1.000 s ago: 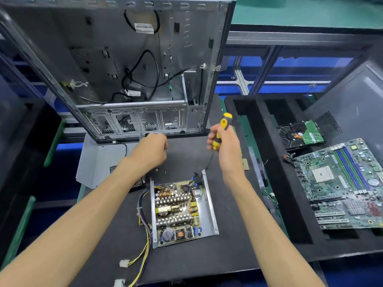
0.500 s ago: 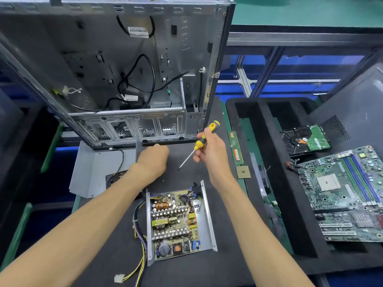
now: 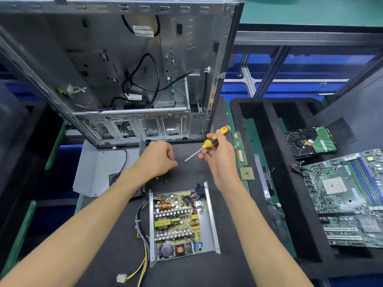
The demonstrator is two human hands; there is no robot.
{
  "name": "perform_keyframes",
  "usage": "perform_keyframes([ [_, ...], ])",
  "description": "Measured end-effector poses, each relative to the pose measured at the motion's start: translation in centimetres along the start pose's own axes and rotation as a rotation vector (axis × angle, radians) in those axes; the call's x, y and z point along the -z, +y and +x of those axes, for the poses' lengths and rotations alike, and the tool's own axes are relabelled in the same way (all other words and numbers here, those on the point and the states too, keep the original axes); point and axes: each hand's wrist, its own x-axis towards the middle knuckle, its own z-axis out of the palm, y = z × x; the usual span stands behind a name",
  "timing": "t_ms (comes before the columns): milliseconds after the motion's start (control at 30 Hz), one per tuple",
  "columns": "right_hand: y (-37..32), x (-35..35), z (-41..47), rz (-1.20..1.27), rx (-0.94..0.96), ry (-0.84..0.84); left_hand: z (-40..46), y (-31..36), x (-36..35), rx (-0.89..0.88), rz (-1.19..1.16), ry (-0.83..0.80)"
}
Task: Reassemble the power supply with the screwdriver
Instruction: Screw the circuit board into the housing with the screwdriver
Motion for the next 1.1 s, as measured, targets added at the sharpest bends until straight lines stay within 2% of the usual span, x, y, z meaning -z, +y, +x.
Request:
perform_keyframes([
  [233,-0.4,0.6,-1.5,0.195,0.040,0.042,-4.4,1.1,1.4,-0.098,-0.805,0.043],
  [467,-0.1,0.7,-3.4,0.250,0.068,0.029,-6.9,1.2,1.2,-0.085,-1.119,0.085],
  [733,0.5,0.6,-5.0,0.249,0.064,0.019,-8.1,1.3,1.3,-0.113,-1.074,0.143],
  [1100,1.4,1.3,-6.0,0.337,0.018,0.028,-9.5,2.2,1.2,-0.207,-0.713,0.283],
])
